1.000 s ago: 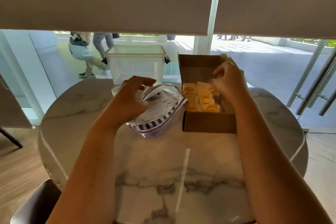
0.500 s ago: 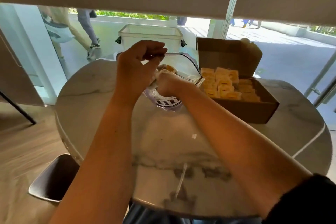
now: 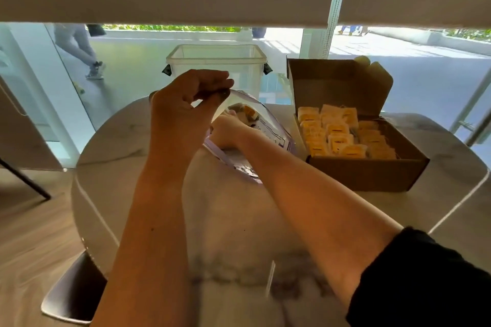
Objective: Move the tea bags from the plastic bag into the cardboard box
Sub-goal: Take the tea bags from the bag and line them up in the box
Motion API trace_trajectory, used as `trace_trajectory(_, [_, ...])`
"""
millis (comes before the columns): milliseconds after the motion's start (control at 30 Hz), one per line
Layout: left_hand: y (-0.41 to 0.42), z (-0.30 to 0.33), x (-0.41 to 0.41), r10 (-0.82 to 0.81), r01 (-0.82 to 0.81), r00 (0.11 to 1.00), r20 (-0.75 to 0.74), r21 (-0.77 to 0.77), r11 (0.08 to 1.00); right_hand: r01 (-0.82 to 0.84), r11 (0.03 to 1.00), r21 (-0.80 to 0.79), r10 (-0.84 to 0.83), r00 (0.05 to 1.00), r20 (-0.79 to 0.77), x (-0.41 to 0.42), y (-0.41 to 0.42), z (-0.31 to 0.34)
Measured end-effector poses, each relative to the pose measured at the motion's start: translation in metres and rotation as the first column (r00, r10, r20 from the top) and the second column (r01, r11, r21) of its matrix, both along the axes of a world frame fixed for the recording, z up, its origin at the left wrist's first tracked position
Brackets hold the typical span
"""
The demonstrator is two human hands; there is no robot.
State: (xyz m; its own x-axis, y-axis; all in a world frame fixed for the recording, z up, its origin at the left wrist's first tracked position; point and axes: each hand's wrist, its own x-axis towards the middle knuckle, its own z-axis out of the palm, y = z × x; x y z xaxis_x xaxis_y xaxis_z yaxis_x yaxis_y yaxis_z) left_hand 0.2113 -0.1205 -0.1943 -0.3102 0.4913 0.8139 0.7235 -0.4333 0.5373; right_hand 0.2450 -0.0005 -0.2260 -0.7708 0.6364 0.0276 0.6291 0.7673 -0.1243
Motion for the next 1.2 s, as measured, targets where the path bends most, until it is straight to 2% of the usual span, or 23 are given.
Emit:
trace_trajectory(133, [-0.001,-0.003,0.003,-0.036,0.037,0.999,0.028,-0.015,0.999,-0.062,0.996,-0.059,0.059,0.997,-0.056,0.023,-0.009,0.001])
trace_trajectory(367, [-0.007,-0.005,0.015,-0.076,0.081,0.994,0.076,-0.061,0.995,-0.063,0.993,-0.103,0.068,0.996,0.055,0.085,-0.034,0.012])
trace_trajectory(467, [-0.007,-0.007,0.019,-0.092,0.094,0.995,0.040,-0.067,0.993,-0.012,0.997,-0.075,0.009,0.999,-0.042,0.100,-0.041,0.014])
trace_trajectory(567, [-0.004,-0.009,0.021,-0.110,0.106,0.992,-0.059,-0.072,0.992,0.052,0.995,-0.079,-0.063,0.988,-0.143,0.105,-0.045,0.021])
trace_trajectory(700, [-0.001,-0.012,0.024,-0.121,0.112,0.986,-0.119,-0.077,0.991,0.070,0.992,-0.107,-0.074,0.996,-0.039,0.107,-0.052,0.020])
trace_trajectory(900, [0.000,-0.015,0.030,-0.131,0.122,0.986,-0.101,-0.087,0.989,-0.039,0.993,-0.107,0.035,0.999,-0.040,0.114,-0.057,0.010])
trace_trajectory(1100, [0.003,-0.017,0.032,-0.126,0.119,0.990,-0.067,-0.098,0.988,-0.068,0.995,0.072,0.074,0.995,-0.074,0.110,-0.063,-0.003])
trace_trajectory(1200, [0.006,-0.017,0.033,-0.138,0.133,0.990,-0.041,-0.098,0.986,-0.064,0.997,0.041,0.069,0.988,-0.140,0.114,-0.063,0.007])
